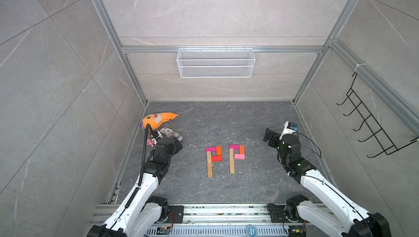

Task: Assemble the letter p with building blocks
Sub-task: Reset both arms

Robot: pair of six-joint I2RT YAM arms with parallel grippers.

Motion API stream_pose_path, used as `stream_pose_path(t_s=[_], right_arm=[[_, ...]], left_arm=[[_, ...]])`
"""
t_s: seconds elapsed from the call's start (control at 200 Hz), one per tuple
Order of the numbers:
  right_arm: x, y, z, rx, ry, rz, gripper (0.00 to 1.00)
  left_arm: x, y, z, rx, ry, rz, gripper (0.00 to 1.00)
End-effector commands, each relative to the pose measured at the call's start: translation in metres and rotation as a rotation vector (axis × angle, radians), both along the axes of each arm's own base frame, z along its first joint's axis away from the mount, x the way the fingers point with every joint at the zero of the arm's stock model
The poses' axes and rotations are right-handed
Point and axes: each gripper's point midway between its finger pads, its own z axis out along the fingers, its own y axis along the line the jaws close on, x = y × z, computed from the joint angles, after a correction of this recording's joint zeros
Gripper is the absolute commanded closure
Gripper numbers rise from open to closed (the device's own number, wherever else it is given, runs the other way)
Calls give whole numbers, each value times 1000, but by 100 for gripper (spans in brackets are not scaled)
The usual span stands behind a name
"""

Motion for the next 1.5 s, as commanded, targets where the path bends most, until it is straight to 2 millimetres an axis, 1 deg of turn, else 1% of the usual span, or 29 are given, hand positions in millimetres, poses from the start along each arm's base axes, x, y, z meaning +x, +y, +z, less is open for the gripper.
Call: stream_pose_path(t_s=[0.0, 0.09, 0.18, 0.28, 0.365, 0.44, 0.48, 0.504, 0.544, 0.624, 0.679, 0.754, 0.799, 0.844, 0.879, 0.944, 0.999, 1.079, 1.099, 1.119, 1.159, 1.189, 1.254, 1.284, 1.304, 1.329, 1.364, 1.439, 1.498], right_arm=[[-2, -31, 24, -47, -195, -142, 0], [-6, -47, 2, -108, -93, -209, 0], [-11, -60, -13, -125, -72, -263, 0], [-12, -68, -29, -149, -1, -286, 0], [-10, -71, -42, -172, 40, -292, 0], [-9, -78, -57, -162, 58, -323, 0], [-7, -80, -63, -173, 74, -317, 0], [-6, -81, -67, -192, 86, -315, 0], [-4, -83, -67, -200, 76, -328, 0], [7, -79, -68, -196, 73, -273, 0], [15, -79, -69, -195, 76, -259, 0], [25, -79, -68, -228, 81, -236, 0], [27, -80, -70, -234, 74, -231, 0], [27, -83, -75, -227, 51, -241, 0], [30, -84, -71, -228, 6, -240, 0], [30, -78, -76, -214, 47, -192, 0], [32, -76, -74, -218, 15, -180, 0], [34, -73, -77, -213, 41, -154, 0], [37, -72, -78, -213, 45, -141, 0], [39, -70, -78, -219, 45, -129, 0], [45, -64, -79, -229, 50, -88, 0], [49, -59, -82, -232, 67, -56, 0], [53, -48, -92, -241, 90, 19, 0], [53, -43, -96, -246, 64, 50, 0], [52, -39, -94, -249, 27, 68, 0], [50, -40, -91, -248, 6, 63, 0], [48, -42, -92, -241, 30, 55, 0], [54, -39, -94, -245, 42, 73, 0], [54, -38, -96, -244, 61, 84, 0]], left_arm=[[5, 38, 15, 250, -23, 135, 0], [7, 49, 10, 348, -16, 169, 0], [12, 55, 8, 420, -7, 182, 0], [29, 45, 5, 473, -60, 102, 0], [37, 39, -6, 510, -67, 49, 0], [41, 40, -25, 524, -74, 41, 1], [45, 41, -25, 532, -94, 39, 1], [49, 35, -26, 520, -98, 5, 1], [54, 29, -26, 513, -127, -51, 1], [59, 28, -25, 557, -133, -72, 1], [60, 23, -24, 579, -171, -112, 1], [60, 32, -34, 565, -213, -84, 1], [62, 35, -27, 577, -261, -70, 1], [59, 34, -33, 548, -223, -83, 1], [58, 34, -35, 525, -217, -101, 2], [60, 32, -34, 523, -257, -123, 2], [61, 31, -36, 508, -242, -138, 2], [65, 39, -48, 444, -212, -141, 0], [67, 43, -53, 437, -200, -133, 0], [72, 45, -52, 440, -206, -128, 0], [78, 44, -53, 432, -180, -143, 0], [76, 45, -58, 410, -139, -150, 0], [77, 49, -55, 412, -170, -134, 0], [77, 48, -58, 405, -151, -141, 0], [77, 48, -59, 399, -139, -141, 0], [78, 50, -59, 398, -139, -137, 0], [79, 51, -58, 397, -146, -133, 0], [79, 52, -59, 381, -137, -134, 0], [78, 54, -61, 367, -133, -132, 0]])
